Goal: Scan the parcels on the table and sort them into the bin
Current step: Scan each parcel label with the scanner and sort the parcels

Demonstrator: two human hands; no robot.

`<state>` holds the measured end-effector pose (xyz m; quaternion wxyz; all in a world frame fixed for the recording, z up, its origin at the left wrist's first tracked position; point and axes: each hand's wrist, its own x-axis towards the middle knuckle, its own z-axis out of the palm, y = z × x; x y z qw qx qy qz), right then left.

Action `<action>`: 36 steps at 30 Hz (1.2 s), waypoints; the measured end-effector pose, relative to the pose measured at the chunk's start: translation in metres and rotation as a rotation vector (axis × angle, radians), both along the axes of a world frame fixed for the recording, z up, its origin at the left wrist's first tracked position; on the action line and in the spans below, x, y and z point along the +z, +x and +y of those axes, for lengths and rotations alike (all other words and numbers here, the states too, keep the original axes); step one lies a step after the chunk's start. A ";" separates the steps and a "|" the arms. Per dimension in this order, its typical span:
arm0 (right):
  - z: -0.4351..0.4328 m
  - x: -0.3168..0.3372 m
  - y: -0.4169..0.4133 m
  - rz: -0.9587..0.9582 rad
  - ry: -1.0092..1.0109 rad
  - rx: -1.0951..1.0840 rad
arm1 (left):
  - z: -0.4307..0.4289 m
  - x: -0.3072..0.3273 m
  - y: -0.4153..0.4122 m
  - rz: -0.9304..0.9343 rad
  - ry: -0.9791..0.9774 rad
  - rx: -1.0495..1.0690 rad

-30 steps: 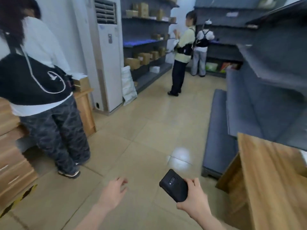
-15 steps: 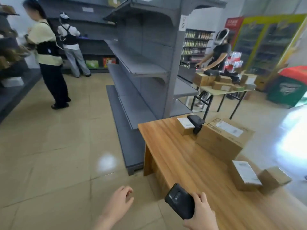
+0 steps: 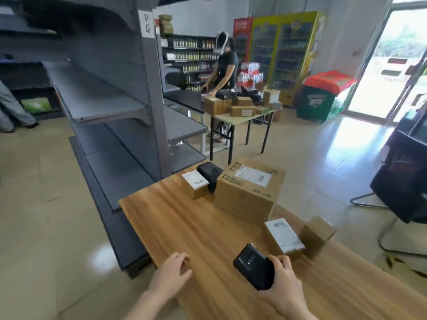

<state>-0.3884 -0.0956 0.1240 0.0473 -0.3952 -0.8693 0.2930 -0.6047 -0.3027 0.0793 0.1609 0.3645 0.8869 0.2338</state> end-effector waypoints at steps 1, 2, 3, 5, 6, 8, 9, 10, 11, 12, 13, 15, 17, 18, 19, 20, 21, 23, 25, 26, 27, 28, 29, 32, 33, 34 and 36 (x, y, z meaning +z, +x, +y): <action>0.009 -0.001 0.002 -0.009 0.003 -0.018 | 0.014 0.000 -0.002 -0.006 -0.005 -0.023; 0.016 -0.003 0.005 -0.021 0.001 -0.042 | 0.028 0.000 -0.004 -0.015 -0.016 -0.048; 0.025 -0.005 0.009 -0.028 -0.009 -0.073 | 0.045 -0.003 -0.005 -0.017 -0.020 -0.084; 0.035 -0.009 0.015 -0.036 -0.007 -0.115 | 0.069 -0.004 -0.003 -0.024 -0.019 -0.138; 0.042 -0.012 0.020 -0.042 -0.011 -0.152 | 0.086 -0.006 -0.004 -0.040 -0.023 -0.171; 0.054 -0.019 0.027 -0.042 -0.025 -0.237 | 0.120 -0.010 -0.006 -0.036 -0.035 -0.249; 0.059 -0.021 0.029 -0.044 -0.030 -0.279 | 0.137 -0.011 -0.007 -0.021 -0.040 -0.289; 0.064 -0.025 0.032 -0.050 -0.037 -0.318 | 0.155 -0.010 -0.007 -0.010 -0.045 -0.327; 0.069 -0.028 0.035 -0.057 -0.045 -0.356 | 0.173 -0.010 -0.008 -0.001 -0.050 -0.361; 0.073 -0.031 0.037 -0.064 -0.054 -0.395 | 0.190 -0.011 -0.008 0.008 -0.054 -0.400; 0.077 -0.032 0.038 -0.067 -0.058 -0.434 | 0.208 -0.013 -0.009 0.017 -0.061 -0.451; 0.081 -0.036 0.039 -0.064 -0.070 -0.515 | 0.241 -0.016 -0.010 0.029 -0.075 -0.562; 0.086 -0.039 0.037 -0.067 -0.080 -0.581 | 0.273 -0.019 -0.011 0.056 -0.092 -0.658; 0.087 -0.039 0.036 -0.079 -0.086 -0.609 | 0.288 -0.021 -0.011 0.066 -0.096 -0.688; 0.089 -0.040 0.035 -0.093 -0.093 -0.637 | 0.301 -0.023 -0.010 0.066 -0.098 -0.712; 0.090 -0.042 0.034 -0.104 -0.098 -0.669 | 0.313 -0.026 -0.009 0.061 -0.101 -0.735; 0.091 -0.044 0.033 -0.106 -0.101 -0.702 | 0.324 -0.028 -0.008 0.063 -0.106 -0.765; 0.090 -0.048 0.031 -0.104 -0.119 -0.758 | 0.341 -0.033 -0.007 0.112 -0.142 -0.848; 0.086 -0.052 0.028 -0.115 -0.139 -0.800 | 0.350 -0.038 -0.005 0.171 -0.194 -0.914; 0.084 -0.054 0.027 -0.122 -0.147 -0.816 | 0.351 -0.040 -0.004 0.197 -0.214 -0.934; 0.082 -0.056 0.026 -0.123 -0.154 -0.830 | 0.350 -0.042 -0.002 0.218 -0.232 -0.950; 0.079 -0.059 0.025 -0.120 -0.161 -0.841 | 0.347 -0.044 -0.001 0.234 -0.248 -0.957; 0.076 -0.060 0.025 -0.113 -0.166 -0.848 | 0.344 -0.046 0.000 0.246 -0.256 -0.961; 0.068 -0.062 0.022 -0.095 -0.175 -0.852 | 0.335 -0.046 0.002 0.289 -0.277 -0.992; 0.066 -0.062 0.022 -0.099 -0.172 -0.847 | 0.331 -0.046 0.003 0.293 -0.273 -0.998; 0.064 -0.062 0.023 -0.106 -0.165 -0.841 | 0.327 -0.045 0.004 0.293 -0.262 -0.998; 0.058 -0.061 0.025 -0.118 -0.150 -0.833 | 0.315 -0.041 0.007 0.295 -0.252 -0.992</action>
